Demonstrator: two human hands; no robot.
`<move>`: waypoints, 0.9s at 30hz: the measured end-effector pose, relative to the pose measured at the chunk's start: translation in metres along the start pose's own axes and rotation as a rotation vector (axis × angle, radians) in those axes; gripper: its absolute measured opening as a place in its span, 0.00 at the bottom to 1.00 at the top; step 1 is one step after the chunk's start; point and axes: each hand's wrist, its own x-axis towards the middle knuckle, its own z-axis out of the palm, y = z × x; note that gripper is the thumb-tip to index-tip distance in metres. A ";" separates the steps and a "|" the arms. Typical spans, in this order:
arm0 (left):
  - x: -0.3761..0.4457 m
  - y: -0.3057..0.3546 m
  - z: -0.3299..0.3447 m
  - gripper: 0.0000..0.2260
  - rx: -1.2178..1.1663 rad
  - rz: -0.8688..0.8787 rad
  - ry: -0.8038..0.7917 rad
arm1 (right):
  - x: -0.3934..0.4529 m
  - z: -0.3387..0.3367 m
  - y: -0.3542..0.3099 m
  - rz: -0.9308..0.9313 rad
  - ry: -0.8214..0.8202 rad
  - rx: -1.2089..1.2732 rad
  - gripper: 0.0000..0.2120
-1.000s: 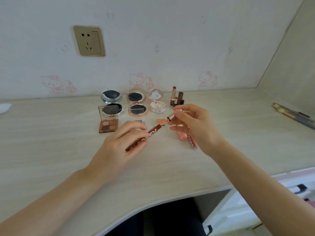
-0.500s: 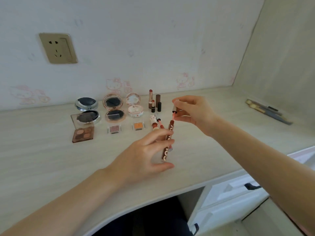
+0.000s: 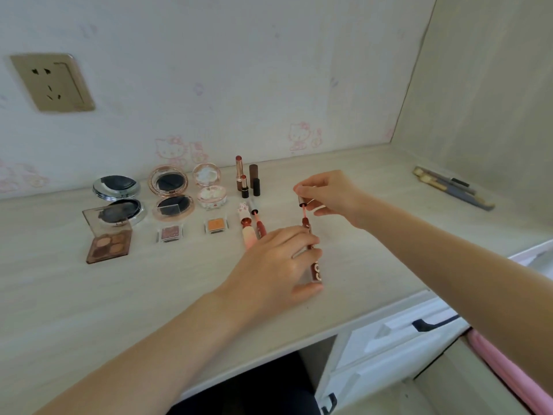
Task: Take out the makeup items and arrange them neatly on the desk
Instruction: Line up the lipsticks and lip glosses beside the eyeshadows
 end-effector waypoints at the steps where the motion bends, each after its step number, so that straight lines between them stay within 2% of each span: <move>1: 0.000 -0.001 0.001 0.18 0.005 -0.004 -0.009 | 0.003 0.002 0.000 -0.002 -0.010 -0.023 0.04; 7: 0.003 -0.014 0.004 0.17 -0.040 -0.044 -0.084 | 0.024 0.020 -0.006 -0.021 -0.080 -0.185 0.04; 16: 0.003 -0.024 0.009 0.19 -0.050 -0.129 -0.119 | 0.053 0.045 -0.005 -0.097 -0.087 -0.382 0.07; 27: -0.001 -0.034 0.010 0.18 -0.052 -0.152 -0.119 | 0.071 0.060 -0.007 -0.169 -0.099 -0.424 0.08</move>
